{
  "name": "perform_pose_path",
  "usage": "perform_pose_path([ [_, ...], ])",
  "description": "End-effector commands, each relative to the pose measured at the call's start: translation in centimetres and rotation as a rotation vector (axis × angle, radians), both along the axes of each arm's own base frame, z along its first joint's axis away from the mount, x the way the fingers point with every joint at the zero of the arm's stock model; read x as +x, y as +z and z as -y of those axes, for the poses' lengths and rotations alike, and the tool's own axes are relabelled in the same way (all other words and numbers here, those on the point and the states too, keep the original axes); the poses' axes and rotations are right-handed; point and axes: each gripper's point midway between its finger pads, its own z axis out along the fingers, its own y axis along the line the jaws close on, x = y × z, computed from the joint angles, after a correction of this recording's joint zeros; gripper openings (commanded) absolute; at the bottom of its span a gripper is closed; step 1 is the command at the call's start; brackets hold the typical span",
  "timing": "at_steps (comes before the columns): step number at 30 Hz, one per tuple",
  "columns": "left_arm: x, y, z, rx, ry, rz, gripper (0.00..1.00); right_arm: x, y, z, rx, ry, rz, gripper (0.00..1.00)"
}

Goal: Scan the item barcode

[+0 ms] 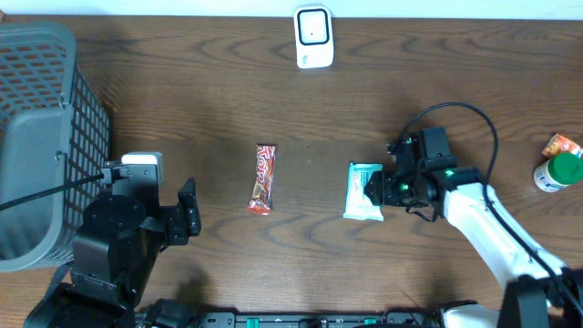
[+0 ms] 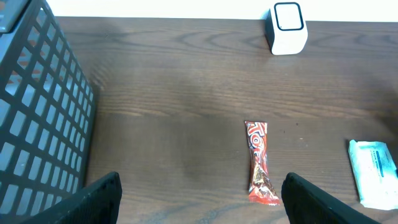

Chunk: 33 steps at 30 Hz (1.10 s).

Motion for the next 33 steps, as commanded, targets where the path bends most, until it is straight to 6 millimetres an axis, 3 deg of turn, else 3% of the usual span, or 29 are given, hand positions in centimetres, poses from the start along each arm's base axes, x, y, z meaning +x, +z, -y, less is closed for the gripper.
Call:
perform_pose_path([
  [1, 0.0, 0.6, -0.2, 0.002, 0.006, 0.017, 0.83, -0.5, -1.6, -0.6, 0.040, 0.039, -0.048, 0.64],
  [8, 0.0, 0.6, -0.2, 0.002, 0.007, 0.017, 0.83, -0.9, -4.6, 0.0, 0.047, 0.022, -0.143, 0.62],
  [13, 0.0, 0.6, -0.2, 0.002, 0.007, 0.017, 0.83, -1.6, -6.3, -0.4, 0.077, 0.031, -0.197, 0.76],
  [16, 0.0, 0.6, -0.2, 0.002, 0.007, 0.017, 0.83, -2.7, -7.5, -1.6, 0.142, 0.049, -0.250, 0.78],
  [17, 0.0, 0.6, -0.2, 0.002, 0.007, 0.017, 0.83, -3.3, -8.0, -1.8, 0.149, 0.053, -0.274, 0.67],
  [18, 0.0, 0.6, -0.2, 0.002, 0.007, 0.017, 0.83, -3.8, -8.6, -1.9, 0.149, 0.056, -0.297, 0.41],
  [19, 0.0, 0.6, -0.2, 0.002, 0.007, 0.017, 0.83, -4.2, -9.1, -1.9, 0.144, 0.059, -0.314, 0.04],
  [23, 0.0, 0.6, -0.2, 0.002, 0.007, 0.017, 0.83, -3.5, -10.2, -2.0, 0.150, 0.037, -0.303, 0.02],
  [26, 0.0, 0.6, -0.2, 0.002, 0.007, 0.017, 0.83, -1.4, -8.4, -2.6, 0.200, 0.030, -0.225, 0.02],
  [29, 0.0, 0.6, -0.2, 0.002, 0.007, 0.017, 0.83, 1.2, -4.4, -3.5, 0.254, 0.040, -0.112, 0.01],
  [31, 0.0, 0.6, -0.2, 0.002, 0.007, 0.017, 0.83, 2.4, -1.6, -3.0, 0.211, 0.015, -0.036, 0.01],
  [33, 0.0, 0.6, -0.2, 0.002, 0.007, 0.017, 0.83, 3.3, 1.0, -1.1, 0.083, -0.050, 0.039, 0.02],
])
